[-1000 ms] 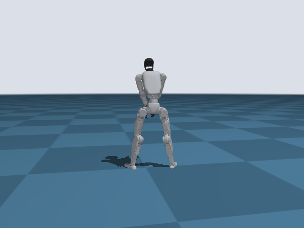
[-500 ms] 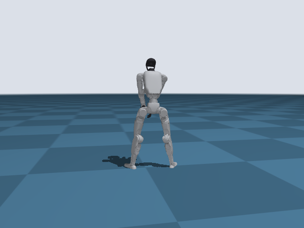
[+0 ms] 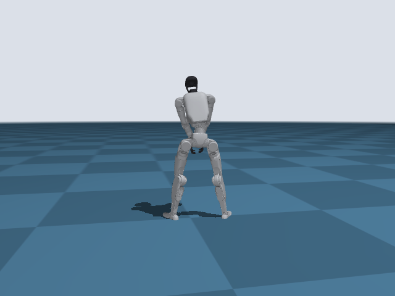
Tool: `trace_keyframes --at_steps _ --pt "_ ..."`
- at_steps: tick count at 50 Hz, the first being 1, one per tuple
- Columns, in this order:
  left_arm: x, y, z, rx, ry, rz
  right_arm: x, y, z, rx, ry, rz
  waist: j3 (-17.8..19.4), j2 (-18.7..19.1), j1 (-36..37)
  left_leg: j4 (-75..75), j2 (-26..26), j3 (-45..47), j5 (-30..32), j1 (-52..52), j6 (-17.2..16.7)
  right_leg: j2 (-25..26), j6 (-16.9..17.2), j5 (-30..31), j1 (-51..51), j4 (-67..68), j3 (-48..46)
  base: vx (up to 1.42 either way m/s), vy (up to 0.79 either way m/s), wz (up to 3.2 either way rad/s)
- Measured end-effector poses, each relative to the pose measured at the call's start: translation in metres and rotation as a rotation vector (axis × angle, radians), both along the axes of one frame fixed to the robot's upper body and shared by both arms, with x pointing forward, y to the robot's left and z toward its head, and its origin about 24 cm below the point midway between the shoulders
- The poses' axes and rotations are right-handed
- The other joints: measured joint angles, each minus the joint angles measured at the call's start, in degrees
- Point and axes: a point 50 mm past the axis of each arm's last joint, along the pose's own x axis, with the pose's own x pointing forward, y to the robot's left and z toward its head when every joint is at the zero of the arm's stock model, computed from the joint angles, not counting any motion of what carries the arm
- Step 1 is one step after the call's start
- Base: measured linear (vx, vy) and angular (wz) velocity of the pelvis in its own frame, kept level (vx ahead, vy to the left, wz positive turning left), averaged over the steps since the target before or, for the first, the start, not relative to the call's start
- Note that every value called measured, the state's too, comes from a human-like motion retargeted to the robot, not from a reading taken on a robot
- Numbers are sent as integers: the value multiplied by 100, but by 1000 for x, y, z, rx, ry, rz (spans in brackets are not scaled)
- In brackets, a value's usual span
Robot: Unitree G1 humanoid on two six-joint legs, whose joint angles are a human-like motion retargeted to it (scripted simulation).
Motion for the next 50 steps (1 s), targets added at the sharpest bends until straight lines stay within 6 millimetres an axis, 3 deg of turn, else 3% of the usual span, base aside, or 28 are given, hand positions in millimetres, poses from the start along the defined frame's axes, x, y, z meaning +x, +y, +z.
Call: trace_keyframes --at_steps 6,10,17,22,26,32,43,50 --pt "6 17 2 84 -41 -68 -3 13 -1 148 -5 11 -71 203 552 107 -163 -272 -115 -196 127 -189 28 69 57 67 -270 4 10 42" --pt "18 24 17 222 -136 -144 1 17 6 299 -50 -18 -224 543 1181 121 -308 -558 -181 -368 206 -331 0 81 121 160 -569 6 14 71" --pt "49 30 71 484 -386 -144 30 28 55 414 -239 -44 -641 1128 2409 56 -570 -1069 -179 -638 242 -504 -184 44 327 240 -1188 6 12 79" --pt "66 35 110 598 -532 -158 46 35 92 442 -350 -43 -756 1234 2842 3 -681 -1285 -142 -746 207 -531 -210 60 453 177 -1478 3 5 48" --pt "70 34 122 634 -591 -156 51 36 104 460 -385 -45 -682 1213 2914 -44 -722 -1332 -112 -770 199 -539 -167 79 478 129 -1553 0 1 6" --pt "62 21 104 622 -534 -184 47 25 85 483 -329 -78 -439 1160 2730 -88 -731 -1290 -71 -757 195 -555 -134 80 431 100 -1491 -4 -1 -9" --pt "17 8 25 483 -275 -170 7 6 8 375 -88 -129 -205 735 1616 -74 -571 -930 -34 -629 120 -486 -177 57 187 103 -995 -6 -3 -36" --pt "10 5 18 416 -266 -149 -1 1 -3 353 -83 -130 -104 296 1071 147 -511 -785 -18 -694 81 -486 -126 39 36 100 -737 -7 -4 -29"
